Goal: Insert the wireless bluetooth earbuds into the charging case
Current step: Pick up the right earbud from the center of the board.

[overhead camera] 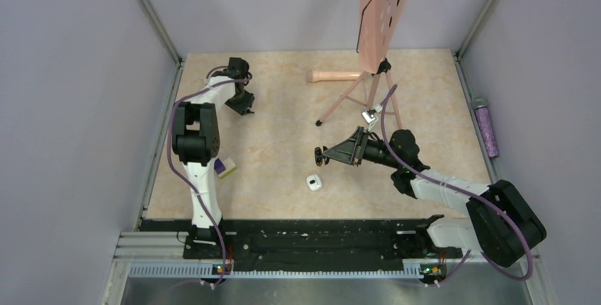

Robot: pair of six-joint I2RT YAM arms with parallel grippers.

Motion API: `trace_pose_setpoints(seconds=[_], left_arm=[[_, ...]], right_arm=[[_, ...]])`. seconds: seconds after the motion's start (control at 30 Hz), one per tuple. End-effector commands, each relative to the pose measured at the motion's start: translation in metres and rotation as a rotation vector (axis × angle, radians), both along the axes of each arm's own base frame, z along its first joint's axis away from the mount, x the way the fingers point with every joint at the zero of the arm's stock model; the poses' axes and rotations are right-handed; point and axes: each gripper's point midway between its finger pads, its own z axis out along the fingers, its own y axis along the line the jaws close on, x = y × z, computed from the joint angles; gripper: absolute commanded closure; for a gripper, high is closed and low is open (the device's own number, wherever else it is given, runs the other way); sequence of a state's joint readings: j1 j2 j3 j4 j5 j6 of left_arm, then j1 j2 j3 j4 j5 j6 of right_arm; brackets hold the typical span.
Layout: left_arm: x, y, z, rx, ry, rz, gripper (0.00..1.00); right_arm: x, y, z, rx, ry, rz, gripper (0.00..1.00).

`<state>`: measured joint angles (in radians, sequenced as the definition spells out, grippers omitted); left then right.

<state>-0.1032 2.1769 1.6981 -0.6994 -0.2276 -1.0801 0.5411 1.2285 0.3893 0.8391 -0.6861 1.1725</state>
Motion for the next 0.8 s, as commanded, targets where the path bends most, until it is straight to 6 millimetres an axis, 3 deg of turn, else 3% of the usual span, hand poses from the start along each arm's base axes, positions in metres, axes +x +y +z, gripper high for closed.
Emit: trace_pose_setpoints(seconds=[0.0, 0.4, 0.53, 0.77], left_arm=[[-0.027, 0.001, -0.014, -0.011, 0.091, 0.077, 0.61], [-0.029, -0.008, -0.014, -0.052, 0.090, 0.135, 0.67], [-0.035, -0.010, -0.010, -0.056, 0.083, 0.147, 0.61], [-0.038, -0.014, -0.014, -0.088, 0.076, 0.182, 0.61]], right_arm=[[0.003, 0.005, 0.029, 0.056, -0.090, 0.010, 1.00], [0.003, 0.004, 0.029, 0.051, -0.091, 0.008, 1.00], [0.003, 0.004, 0.030, 0.053, -0.093, 0.005, 1.00], [0.002, 0.004, 0.030, 0.056, -0.091, 0.007, 1.00]])
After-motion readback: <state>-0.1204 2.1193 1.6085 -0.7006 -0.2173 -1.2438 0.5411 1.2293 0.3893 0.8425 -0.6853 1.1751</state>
